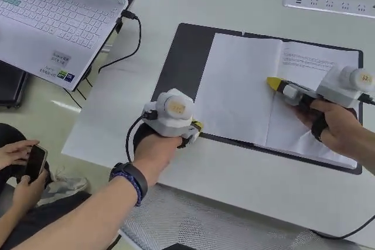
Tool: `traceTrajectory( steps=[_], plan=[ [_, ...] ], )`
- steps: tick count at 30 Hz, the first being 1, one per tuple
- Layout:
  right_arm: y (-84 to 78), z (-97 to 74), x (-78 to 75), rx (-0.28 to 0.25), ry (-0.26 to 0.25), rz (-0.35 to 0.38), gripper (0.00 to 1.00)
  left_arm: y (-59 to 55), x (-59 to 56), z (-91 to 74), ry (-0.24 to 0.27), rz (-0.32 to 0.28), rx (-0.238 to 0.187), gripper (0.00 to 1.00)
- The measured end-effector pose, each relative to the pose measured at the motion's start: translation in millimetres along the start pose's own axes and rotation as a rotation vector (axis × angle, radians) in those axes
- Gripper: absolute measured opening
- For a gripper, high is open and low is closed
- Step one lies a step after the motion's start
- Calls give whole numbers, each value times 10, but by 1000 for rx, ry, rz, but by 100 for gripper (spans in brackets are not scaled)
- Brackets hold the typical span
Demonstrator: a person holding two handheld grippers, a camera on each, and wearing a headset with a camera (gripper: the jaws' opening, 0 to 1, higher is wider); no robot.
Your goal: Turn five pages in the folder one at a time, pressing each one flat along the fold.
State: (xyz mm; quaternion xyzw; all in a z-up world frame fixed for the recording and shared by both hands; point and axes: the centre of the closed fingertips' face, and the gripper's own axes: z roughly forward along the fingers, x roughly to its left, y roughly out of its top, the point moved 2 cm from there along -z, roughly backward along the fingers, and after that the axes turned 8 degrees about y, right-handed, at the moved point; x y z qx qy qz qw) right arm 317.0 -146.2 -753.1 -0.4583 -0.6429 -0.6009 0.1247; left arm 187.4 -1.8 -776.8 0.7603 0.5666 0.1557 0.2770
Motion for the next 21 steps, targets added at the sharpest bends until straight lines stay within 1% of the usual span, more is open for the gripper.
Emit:
traceTrajectory(
  steps=[9,14,18,21],
  plan=[
    [-227,-78,160,57,22,-22,0,-6,0,7,-3,3,-3,0],
    [-309,-128,237,61,29,-17,0,-4,-3,9,-3,6,-6,0],
    [-426,-160,311,96,47,-24,0,-3,-6,10,-6,11,-7,0],
    [-503,-204,352,99,52,-22,0,-3,-9,10,-6,13,-7,0]
  ],
)
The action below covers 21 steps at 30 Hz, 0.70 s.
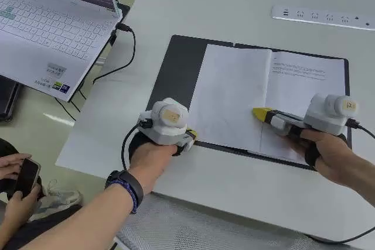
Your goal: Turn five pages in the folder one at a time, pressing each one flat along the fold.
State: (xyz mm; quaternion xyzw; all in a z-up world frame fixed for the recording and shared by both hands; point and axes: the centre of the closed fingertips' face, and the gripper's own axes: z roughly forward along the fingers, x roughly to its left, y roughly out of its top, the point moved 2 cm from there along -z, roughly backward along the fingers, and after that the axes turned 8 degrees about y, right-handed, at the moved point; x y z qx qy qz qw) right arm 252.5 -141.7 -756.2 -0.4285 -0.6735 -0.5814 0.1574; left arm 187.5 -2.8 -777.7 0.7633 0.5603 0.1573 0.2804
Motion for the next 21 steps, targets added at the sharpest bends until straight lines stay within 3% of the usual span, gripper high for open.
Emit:
traceTrajectory(
  steps=[21],
  plan=[
    [-377,-127,266,59,46,6,0,6,-13,10,-1,2,-3,0]
  ],
)
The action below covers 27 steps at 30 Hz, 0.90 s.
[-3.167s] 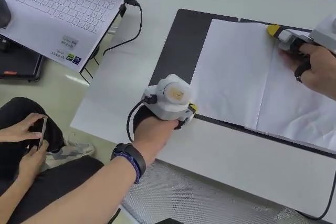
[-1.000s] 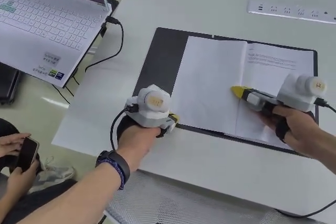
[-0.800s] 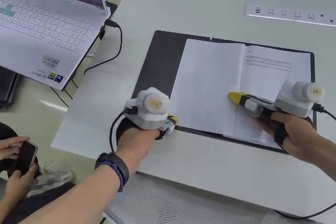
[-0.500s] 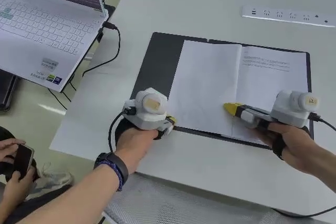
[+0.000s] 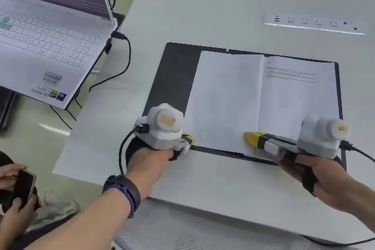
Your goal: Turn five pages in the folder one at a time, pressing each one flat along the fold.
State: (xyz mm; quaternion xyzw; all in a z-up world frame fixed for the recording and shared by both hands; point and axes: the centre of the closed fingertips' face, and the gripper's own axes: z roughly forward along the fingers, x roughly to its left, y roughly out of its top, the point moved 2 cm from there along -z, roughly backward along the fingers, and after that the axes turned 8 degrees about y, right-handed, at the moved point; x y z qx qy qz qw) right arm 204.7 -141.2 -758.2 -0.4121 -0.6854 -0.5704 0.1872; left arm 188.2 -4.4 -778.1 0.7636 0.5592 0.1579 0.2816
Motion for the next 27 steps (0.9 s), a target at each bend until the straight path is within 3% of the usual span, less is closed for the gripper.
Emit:
traceTrajectory(
  steps=[13,27],
  plan=[
    [-111,-37,79,28,2,0,0,-4,-2,-1,3,-2,-1,0],
    [-124,-71,-30,20,-32,31,0,-16,-3,-14,3,-23,27,0]
  ],
)
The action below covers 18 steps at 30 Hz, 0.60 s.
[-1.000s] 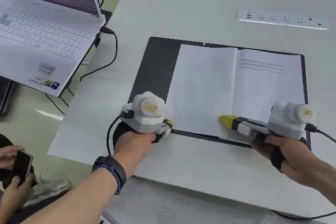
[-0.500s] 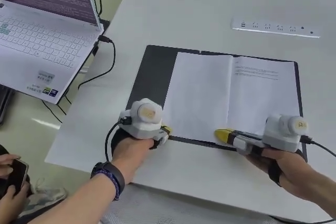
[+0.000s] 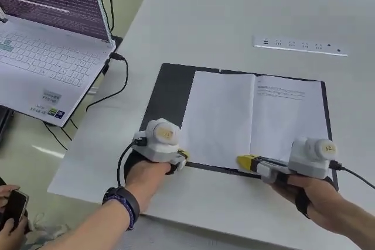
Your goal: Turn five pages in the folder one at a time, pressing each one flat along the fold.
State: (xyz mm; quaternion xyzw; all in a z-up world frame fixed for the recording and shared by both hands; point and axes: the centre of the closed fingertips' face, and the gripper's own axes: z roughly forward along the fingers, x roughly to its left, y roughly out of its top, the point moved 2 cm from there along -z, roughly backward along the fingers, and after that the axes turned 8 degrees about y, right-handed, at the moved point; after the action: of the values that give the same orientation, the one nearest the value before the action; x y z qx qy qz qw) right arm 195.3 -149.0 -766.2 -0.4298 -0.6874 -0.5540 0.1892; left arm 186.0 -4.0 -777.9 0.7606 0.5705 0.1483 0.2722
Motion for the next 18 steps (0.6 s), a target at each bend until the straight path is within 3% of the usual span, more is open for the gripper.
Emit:
traceTrajectory(
  steps=[5,9,18],
  plan=[
    [-3,-50,-17,-17,-6,37,2,56,-96,-62,-45,-24,-27,0],
    [18,-105,6,-7,-11,10,10,107,-153,-95,-66,-27,-49,5],
    [128,-291,-13,-24,-61,-46,14,178,-292,-183,-92,9,-65,11]
  ],
)
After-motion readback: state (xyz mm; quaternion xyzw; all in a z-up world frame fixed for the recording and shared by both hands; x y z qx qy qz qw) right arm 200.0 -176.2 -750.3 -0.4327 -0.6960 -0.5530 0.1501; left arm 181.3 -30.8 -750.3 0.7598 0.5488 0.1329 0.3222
